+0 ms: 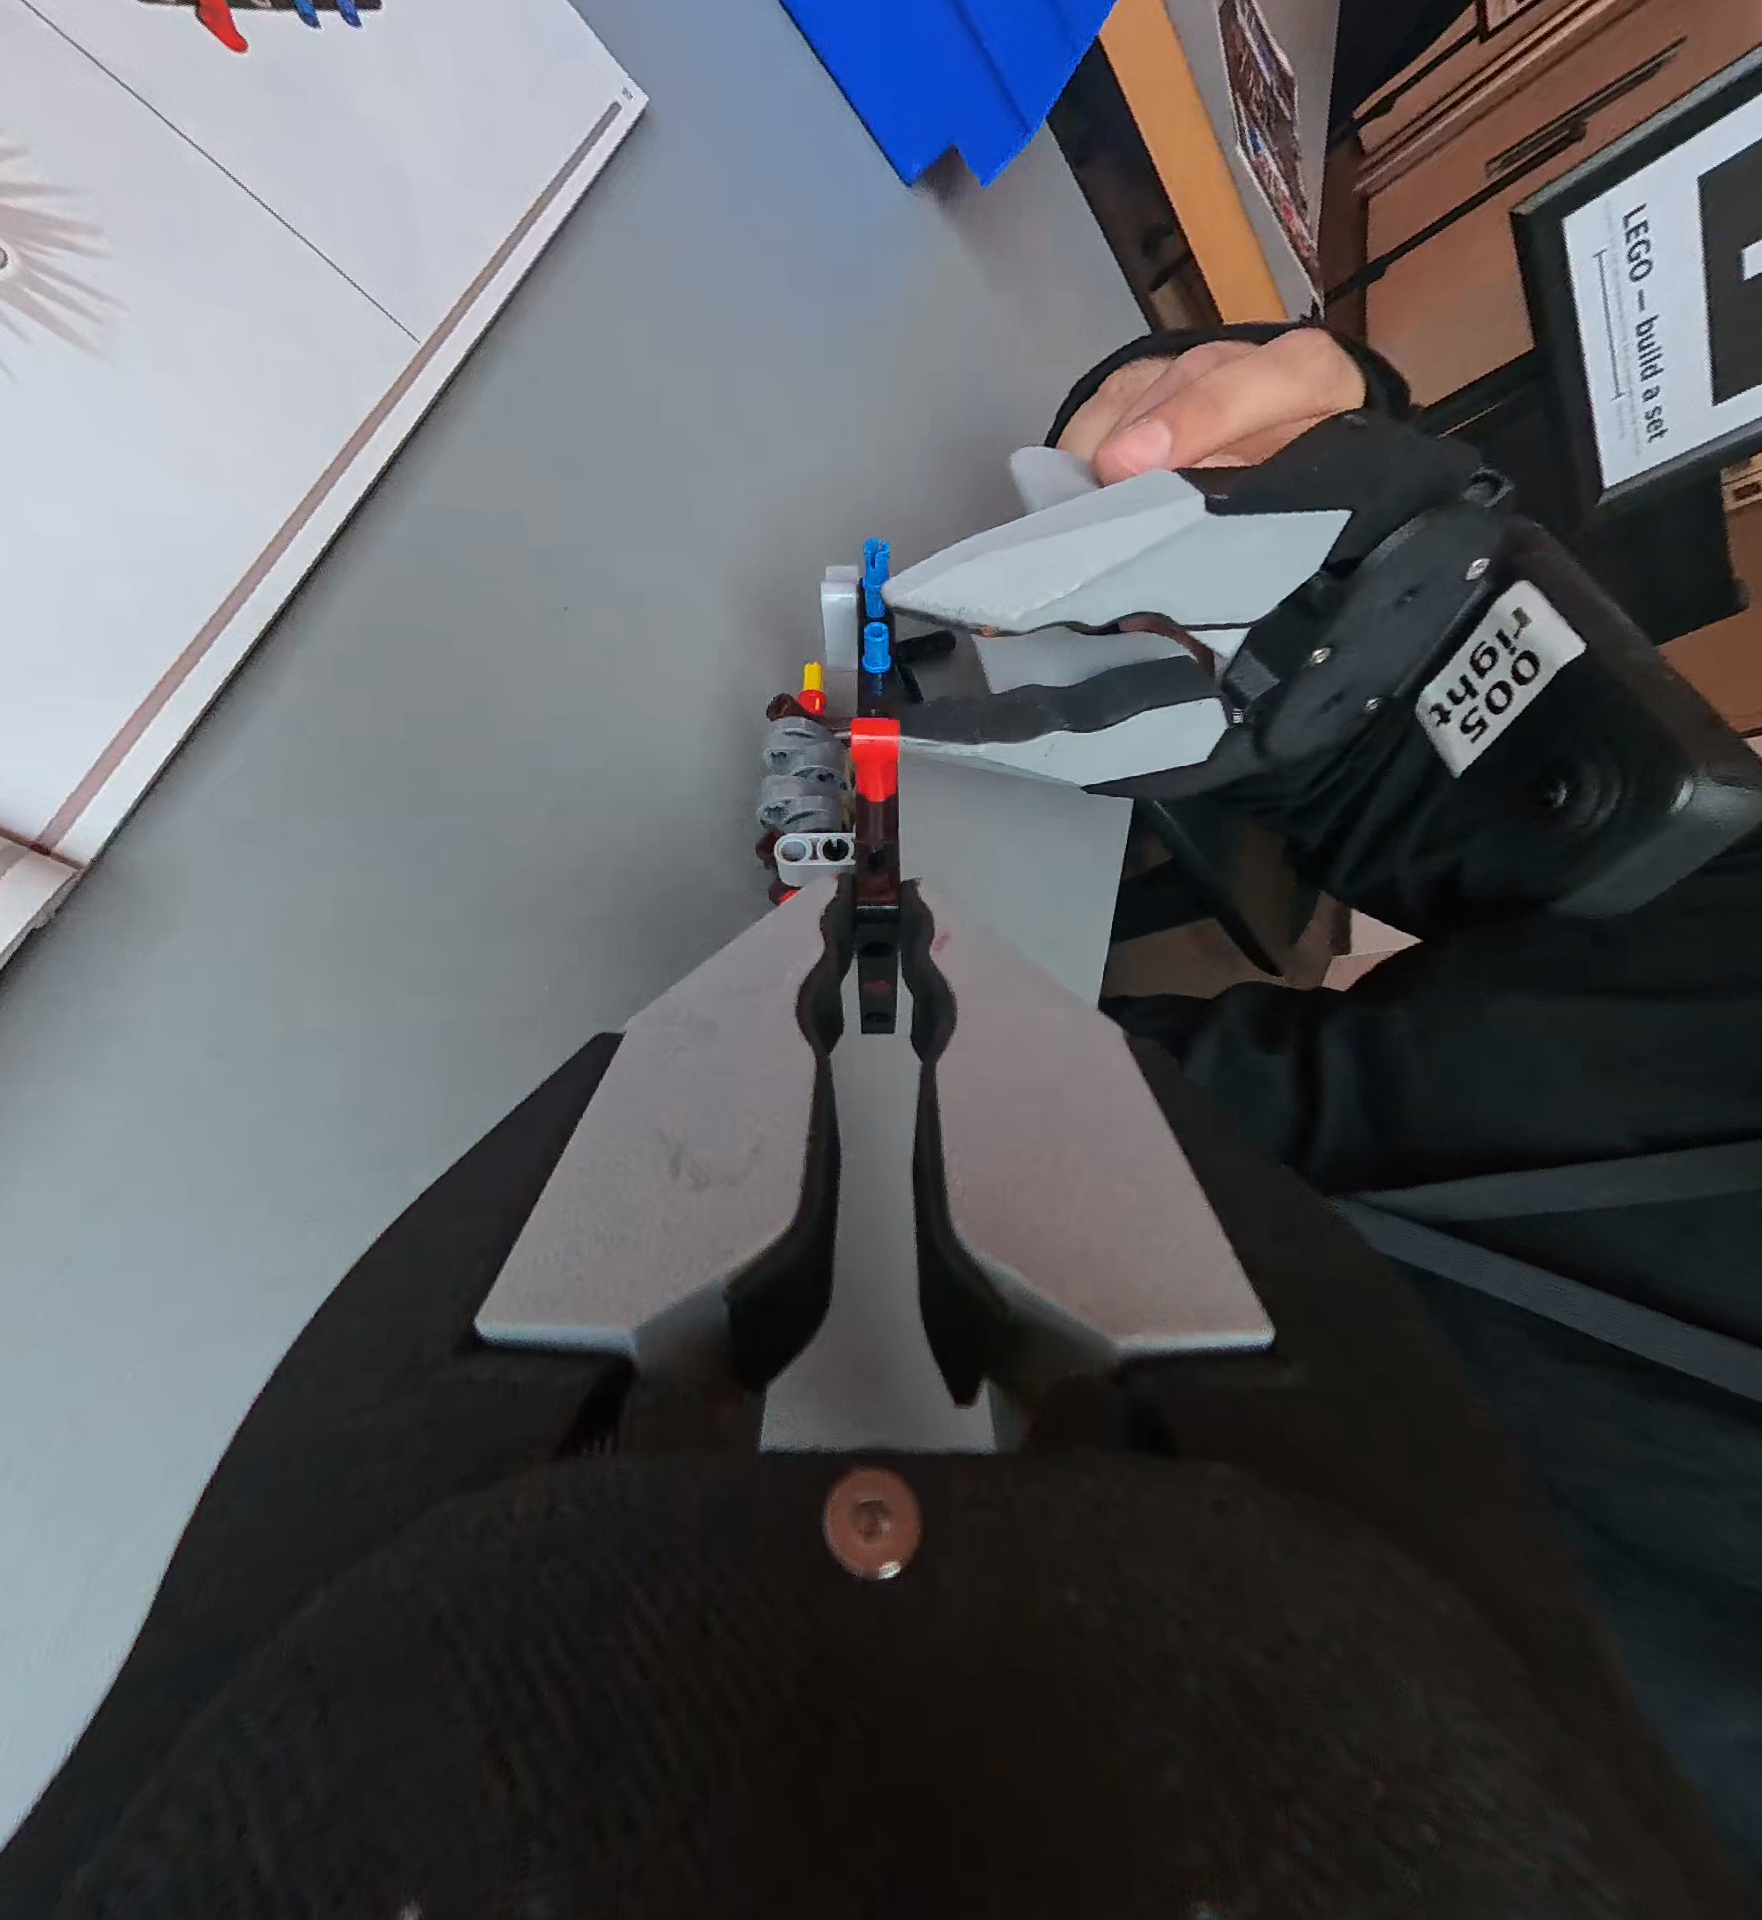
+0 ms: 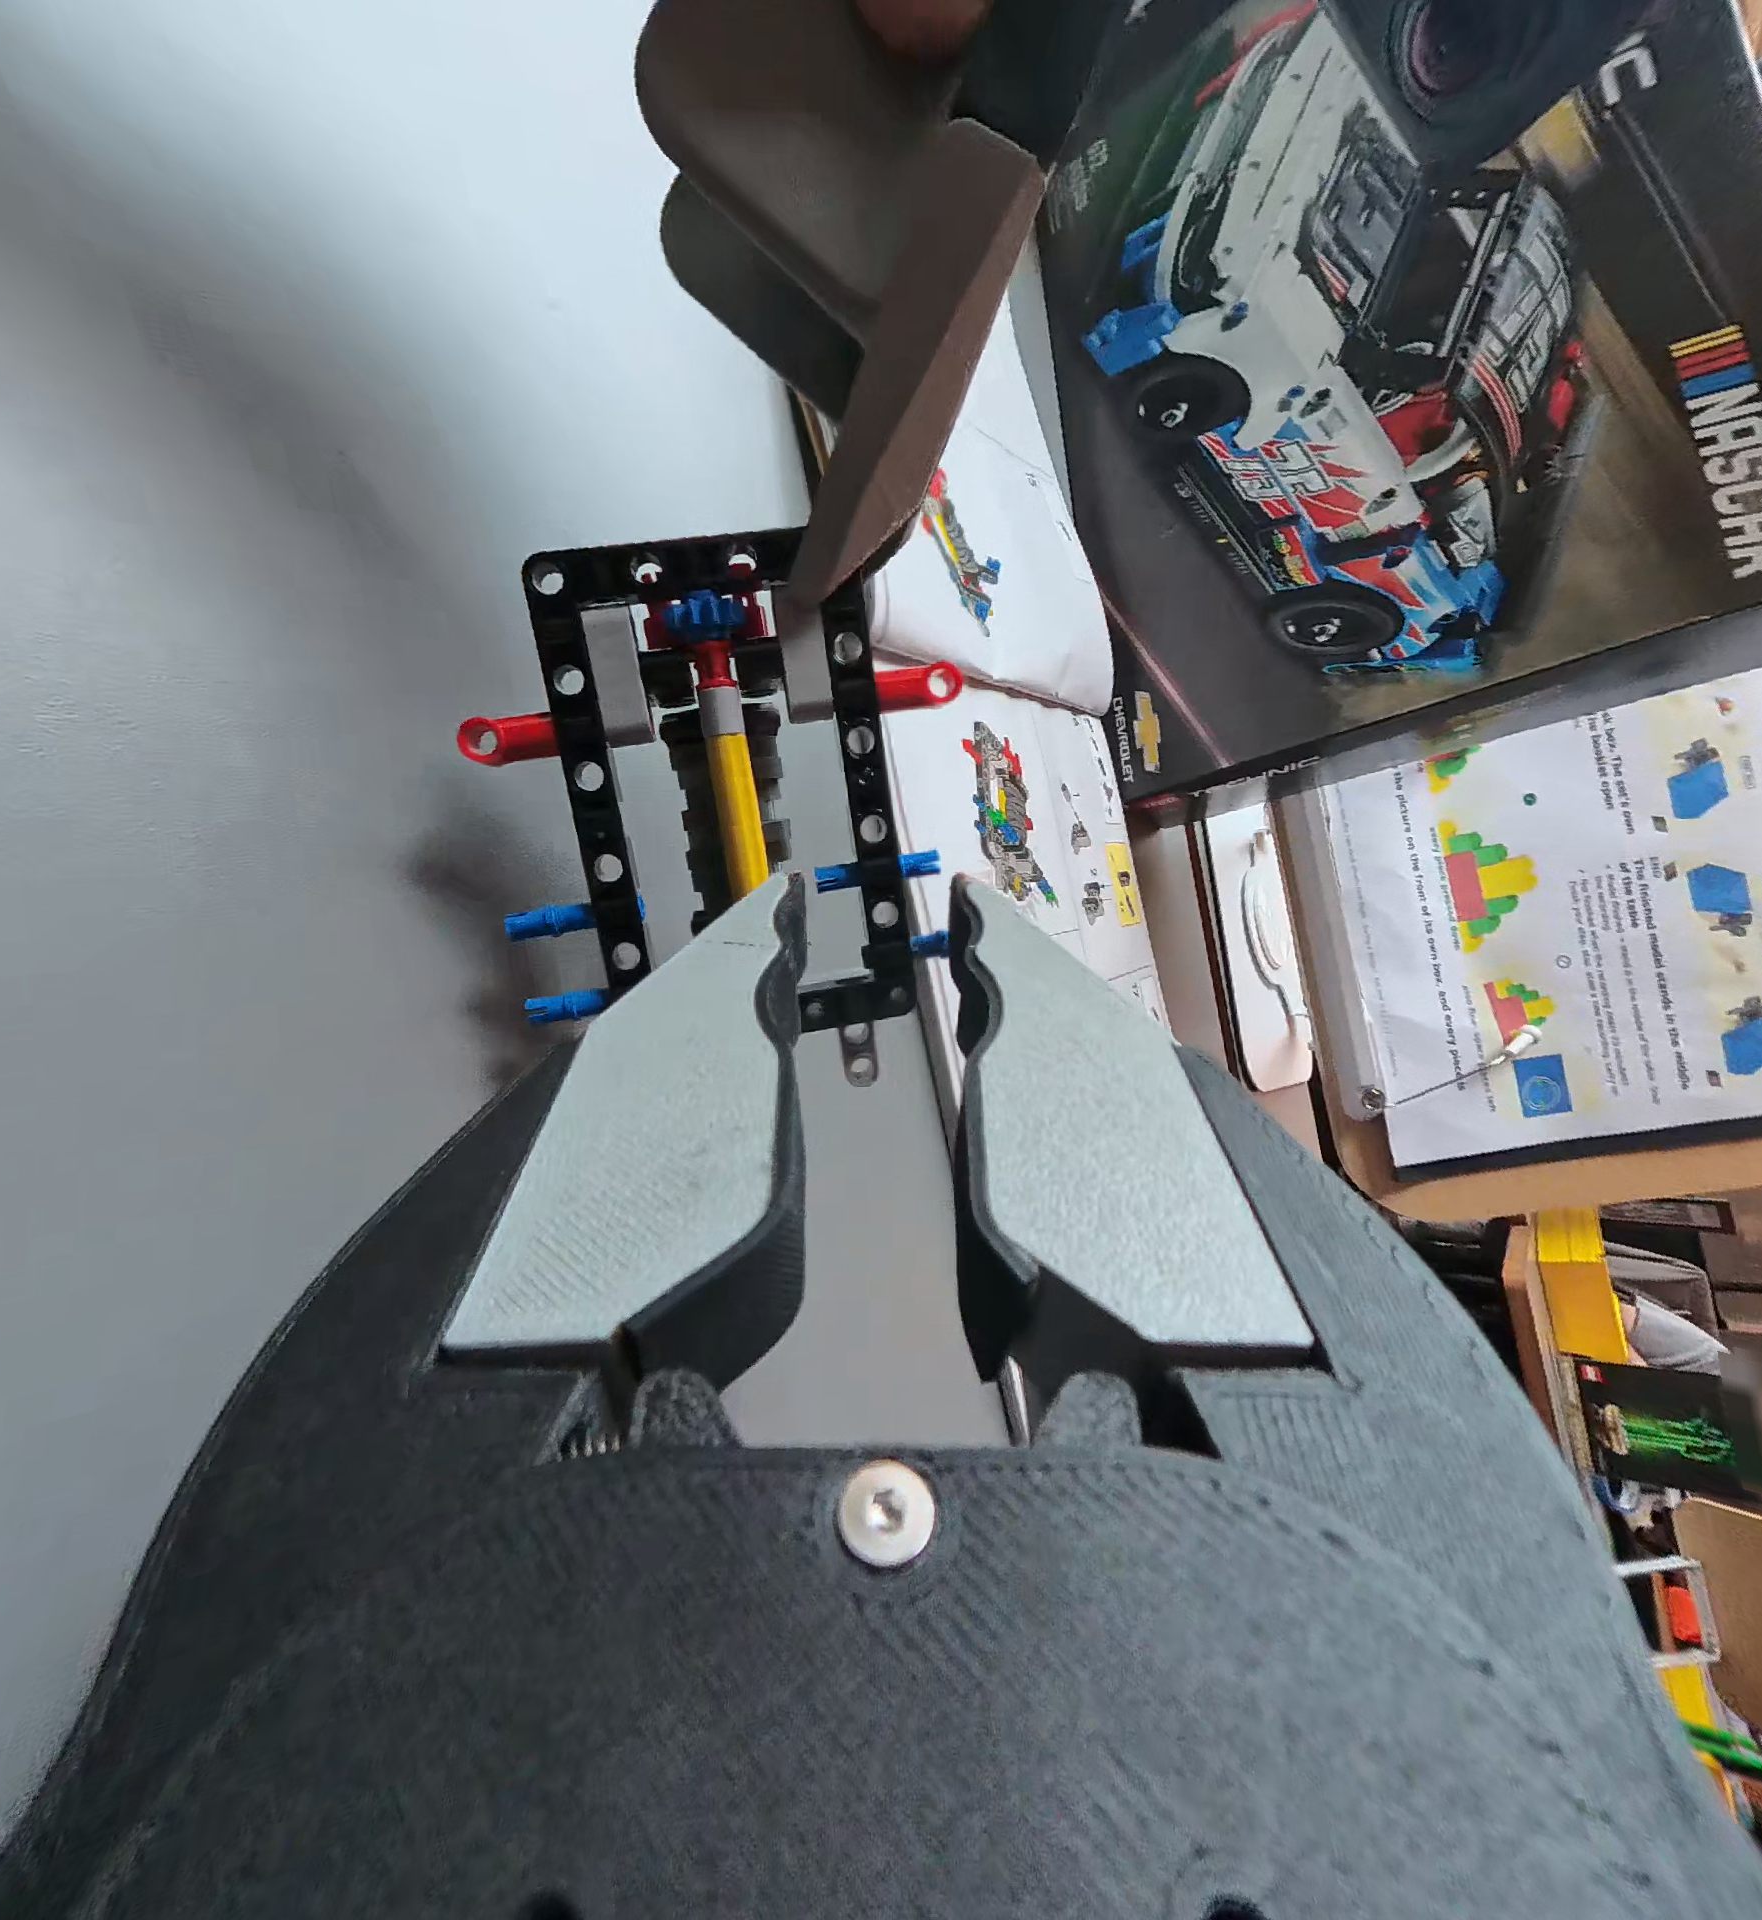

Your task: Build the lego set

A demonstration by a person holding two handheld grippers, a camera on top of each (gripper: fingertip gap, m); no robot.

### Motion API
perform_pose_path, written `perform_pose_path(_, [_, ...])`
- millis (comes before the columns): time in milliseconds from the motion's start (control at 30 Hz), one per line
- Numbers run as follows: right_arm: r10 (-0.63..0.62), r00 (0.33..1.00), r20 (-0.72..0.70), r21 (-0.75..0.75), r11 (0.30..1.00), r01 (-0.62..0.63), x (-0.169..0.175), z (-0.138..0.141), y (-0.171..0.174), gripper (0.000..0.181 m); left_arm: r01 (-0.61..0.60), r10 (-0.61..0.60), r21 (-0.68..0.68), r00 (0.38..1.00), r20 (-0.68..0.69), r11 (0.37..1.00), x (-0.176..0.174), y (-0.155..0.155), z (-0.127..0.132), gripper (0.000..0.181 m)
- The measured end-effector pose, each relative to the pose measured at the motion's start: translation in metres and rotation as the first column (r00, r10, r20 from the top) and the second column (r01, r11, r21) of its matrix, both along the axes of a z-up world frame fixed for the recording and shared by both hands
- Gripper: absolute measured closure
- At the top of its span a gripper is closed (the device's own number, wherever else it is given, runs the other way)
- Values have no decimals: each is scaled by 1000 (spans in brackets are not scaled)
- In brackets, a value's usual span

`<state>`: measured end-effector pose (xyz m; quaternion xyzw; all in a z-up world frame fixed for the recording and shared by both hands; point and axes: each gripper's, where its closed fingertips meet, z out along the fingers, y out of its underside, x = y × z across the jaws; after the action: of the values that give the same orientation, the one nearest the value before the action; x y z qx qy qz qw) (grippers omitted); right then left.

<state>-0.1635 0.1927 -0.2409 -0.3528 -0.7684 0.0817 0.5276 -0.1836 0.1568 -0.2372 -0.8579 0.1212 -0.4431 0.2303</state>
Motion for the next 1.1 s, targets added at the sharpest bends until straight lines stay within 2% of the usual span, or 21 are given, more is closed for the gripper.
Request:
perform_pose_path(33, [6, 1000, 11, -6, 1000, -6, 0, -2, 0, 156, -2, 2, -4, 1000, 3, 1000, -1, 0, -2, 175])
perform_pose_path(300, [37, 997, 70, 26, 999, -38, -3, -14, 3, 159, -15, 16, -21, 999, 35, 1000, -1, 0, -11, 175])
perform_pose_path(433, [17, 999, 47, 87, 996, -21, -3, -17, 4, 162, -38, 39, -21, 998, 51, 999, -3, 2, -14, 175])
perform_pose_path(667, [-59, 998, -2, 65, 996, 59, -5, -13, 12, 164, -86, 86, 0, 991, 100, 996, -5, 6, -13, 175])
perform_pose_path(867, [-52, 999, 11, 155, 987, 50, -5, -16, 11, 167, -101, 101, -11, 987, 125, 995, -3, 5, -16, 175])
perform_pose_path(1100, [-67, 997, 49, 248, 967, 53, -4, -17, 13, 168, -92, 92, -4, 992, 88, 996, -1, 5, -17, 175])
